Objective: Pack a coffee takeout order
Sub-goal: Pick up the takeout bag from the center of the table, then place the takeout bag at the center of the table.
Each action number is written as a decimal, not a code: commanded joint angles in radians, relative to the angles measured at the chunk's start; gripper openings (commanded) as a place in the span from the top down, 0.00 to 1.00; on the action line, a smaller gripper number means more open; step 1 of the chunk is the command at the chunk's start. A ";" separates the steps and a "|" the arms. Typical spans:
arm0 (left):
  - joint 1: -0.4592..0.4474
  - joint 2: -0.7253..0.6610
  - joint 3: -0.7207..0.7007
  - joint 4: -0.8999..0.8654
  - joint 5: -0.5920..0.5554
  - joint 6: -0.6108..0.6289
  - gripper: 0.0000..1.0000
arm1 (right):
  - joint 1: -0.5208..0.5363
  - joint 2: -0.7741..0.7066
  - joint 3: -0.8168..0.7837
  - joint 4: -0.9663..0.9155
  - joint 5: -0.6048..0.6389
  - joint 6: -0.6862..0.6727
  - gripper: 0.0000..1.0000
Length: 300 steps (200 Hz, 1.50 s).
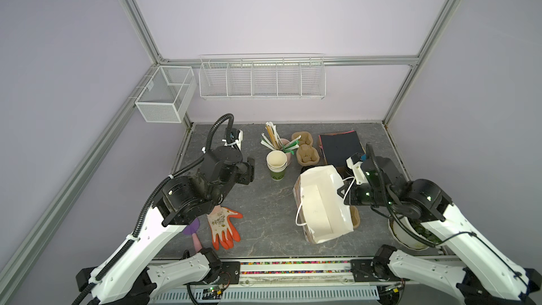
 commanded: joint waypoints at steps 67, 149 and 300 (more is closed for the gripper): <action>0.049 0.005 -0.084 0.062 -0.041 0.078 0.26 | -0.126 0.211 0.067 0.169 -0.062 -0.036 0.93; 0.113 0.006 -0.130 0.094 0.032 0.079 0.25 | -0.167 0.371 0.187 0.146 -0.092 -0.051 0.90; 0.114 0.029 -0.144 0.141 0.120 0.027 0.25 | -0.170 0.236 0.186 0.029 -0.029 -0.186 0.16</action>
